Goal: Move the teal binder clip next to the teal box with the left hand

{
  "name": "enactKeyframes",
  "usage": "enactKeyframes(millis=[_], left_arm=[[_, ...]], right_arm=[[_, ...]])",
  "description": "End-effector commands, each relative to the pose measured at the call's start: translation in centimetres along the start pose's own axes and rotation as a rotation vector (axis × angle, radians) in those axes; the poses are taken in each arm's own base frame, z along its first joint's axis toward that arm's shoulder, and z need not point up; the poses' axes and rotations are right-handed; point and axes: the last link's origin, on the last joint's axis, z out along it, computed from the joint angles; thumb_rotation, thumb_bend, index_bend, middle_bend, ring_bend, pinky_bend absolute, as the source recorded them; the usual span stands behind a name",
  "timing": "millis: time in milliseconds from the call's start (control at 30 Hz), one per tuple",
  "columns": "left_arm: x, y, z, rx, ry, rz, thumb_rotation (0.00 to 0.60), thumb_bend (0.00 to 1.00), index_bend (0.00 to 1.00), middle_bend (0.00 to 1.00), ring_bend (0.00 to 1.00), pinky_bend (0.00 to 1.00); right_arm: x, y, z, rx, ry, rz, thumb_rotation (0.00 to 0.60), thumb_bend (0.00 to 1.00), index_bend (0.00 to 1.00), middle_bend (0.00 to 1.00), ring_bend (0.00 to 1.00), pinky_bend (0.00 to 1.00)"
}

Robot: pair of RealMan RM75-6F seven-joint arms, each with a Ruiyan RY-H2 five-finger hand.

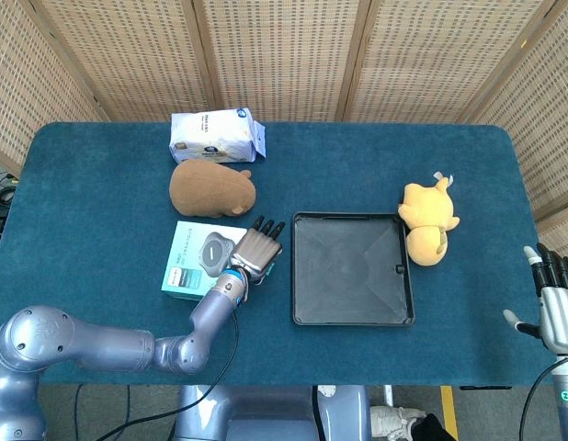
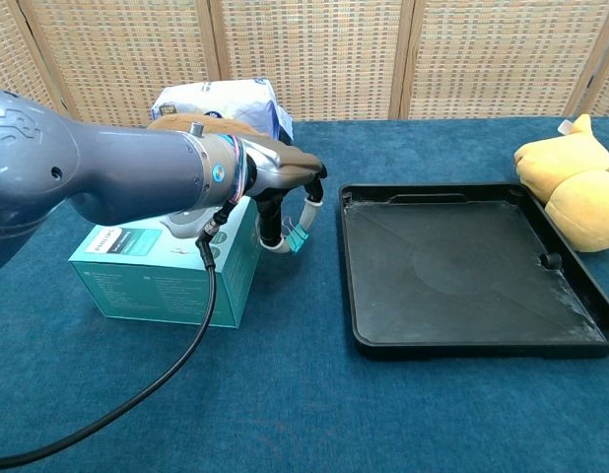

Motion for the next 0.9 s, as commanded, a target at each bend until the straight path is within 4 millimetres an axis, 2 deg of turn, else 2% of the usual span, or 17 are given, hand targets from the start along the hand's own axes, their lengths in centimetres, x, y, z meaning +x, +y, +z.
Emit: enactKeyframes(millis=[33, 100, 333, 400, 467, 533, 733, 900], left_arm=[[0.0, 0.0, 0.0, -0.001, -0.004, 0.000, 0.600, 0.28, 0.35, 0.00, 0.00, 0.00], [0.1, 0.0, -0.1, -0.003, -0.005, -0.003, 0.600, 0.26, 0.32, 0.00, 0.00, 0.00], [1.2, -0.2, -0.6, -0.002, 0.015, -0.019, 0.600, 0.26, 0.30, 0.00, 0.00, 0.00], [1.7, -0.4, -0.9, -0.004, 0.035, -0.038, 0.600, 0.26, 0.24, 0.00, 0.00, 0.00], [2.4, -0.8, -1.2, -0.010, 0.070, -0.068, 0.600, 0.24, 0.10, 0.00, 0.00, 0.00], [3.0, -1.2, -1.5, -0.018, 0.100, -0.101, 0.600, 0.21, 0.01, 0.00, 0.00, 0.00], [5.5, -4.3, -3.5, -0.016, 0.226, -0.222, 0.600, 0.11, 0.00, 0.00, 0.00, 0.00], [6.3, -6.9, -4.9, 0.009, 0.294, -0.280, 0.600, 0.06, 0.00, 0.00, 0.00, 0.00]], right_arm=[[0.0, 0.0, 0.0, -0.001, 0.000, 0.000, 0.600, 0.00, 0.00, 0.00, 0.00, 0.00], [0.0, 0.0, 0.0, -0.001, 0.001, -0.002, 0.600, 0.00, 0.00, 0.00, 0.00, 0.00], [0.0, 0.0, 0.0, -0.001, 0.003, -0.001, 0.600, 0.00, 0.00, 0.00, 0.00, 0.00], [0.1, 0.0, -0.1, -0.001, 0.003, -0.001, 0.600, 0.00, 0.00, 0.00, 0.00, 0.00], [0.1, 0.0, -0.1, 0.000, 0.003, 0.000, 0.600, 0.00, 0.00, 0.00, 0.00, 0.00], [0.1, 0.0, -0.1, 0.001, 0.003, 0.000, 0.600, 0.00, 0.00, 0.00, 0.00, 0.00], [0.2, -0.1, -0.2, 0.006, 0.005, 0.004, 0.600, 0.00, 0.00, 0.00, 0.00, 0.00], [0.3, -0.2, -0.3, 0.010, 0.007, 0.007, 0.600, 0.00, 0.00, 0.00, 0.00, 0.00]])
